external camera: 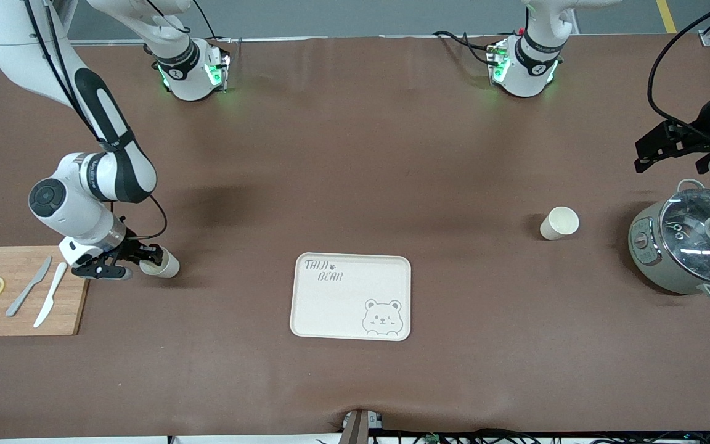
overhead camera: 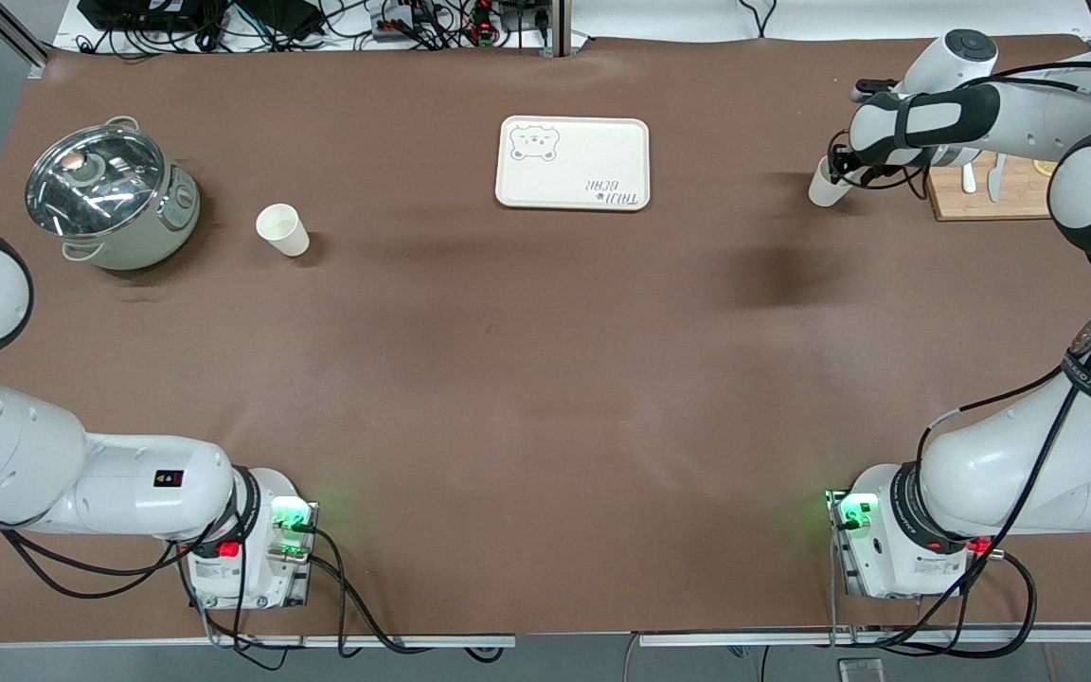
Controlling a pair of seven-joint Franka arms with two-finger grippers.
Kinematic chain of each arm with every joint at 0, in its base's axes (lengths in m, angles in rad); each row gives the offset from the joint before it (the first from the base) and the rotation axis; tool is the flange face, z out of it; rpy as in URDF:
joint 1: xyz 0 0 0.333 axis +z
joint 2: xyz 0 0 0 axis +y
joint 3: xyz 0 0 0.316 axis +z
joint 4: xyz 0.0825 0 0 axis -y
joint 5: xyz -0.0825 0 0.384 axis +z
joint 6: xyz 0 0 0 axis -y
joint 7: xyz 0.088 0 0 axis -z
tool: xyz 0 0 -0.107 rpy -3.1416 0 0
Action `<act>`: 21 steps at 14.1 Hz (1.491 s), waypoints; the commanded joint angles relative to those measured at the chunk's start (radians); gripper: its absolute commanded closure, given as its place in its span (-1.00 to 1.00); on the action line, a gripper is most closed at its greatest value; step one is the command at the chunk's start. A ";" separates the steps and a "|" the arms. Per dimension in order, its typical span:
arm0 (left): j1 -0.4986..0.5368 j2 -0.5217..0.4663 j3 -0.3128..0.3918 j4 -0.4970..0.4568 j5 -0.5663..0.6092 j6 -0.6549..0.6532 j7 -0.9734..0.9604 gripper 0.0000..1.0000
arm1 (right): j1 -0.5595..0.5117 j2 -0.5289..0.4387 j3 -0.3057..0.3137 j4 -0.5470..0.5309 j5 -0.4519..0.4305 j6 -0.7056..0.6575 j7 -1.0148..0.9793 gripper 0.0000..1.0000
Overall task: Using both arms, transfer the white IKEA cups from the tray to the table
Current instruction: 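Open the right gripper and draw it back from the cup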
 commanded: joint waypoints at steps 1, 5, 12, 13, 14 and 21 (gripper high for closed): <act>-0.002 -0.014 0.011 -0.008 -0.028 -0.011 0.016 -1.00 | -0.021 -0.003 0.014 0.001 -0.017 0.000 0.000 -1.00; -0.003 -0.013 0.035 -0.008 -0.029 -0.006 0.031 -1.00 | -0.038 -0.034 0.015 0.005 -0.017 -0.031 -0.019 -1.00; 0.001 -0.011 0.046 -0.006 -0.034 0.005 0.059 -1.00 | -0.027 -0.258 0.018 0.165 -0.020 -0.538 -0.012 -1.00; 0.006 -0.011 0.046 -0.006 -0.034 0.006 0.068 -1.00 | -0.027 -0.276 0.020 0.221 -0.021 -0.625 -0.015 -1.00; 0.015 -0.009 0.045 -0.008 -0.035 0.015 0.077 -1.00 | -0.027 -0.282 0.020 0.290 -0.023 -0.729 -0.013 -1.00; 0.018 -0.003 0.045 -0.008 -0.034 0.057 0.079 -1.00 | -0.006 -0.417 0.025 0.444 -0.049 -1.039 0.000 -1.00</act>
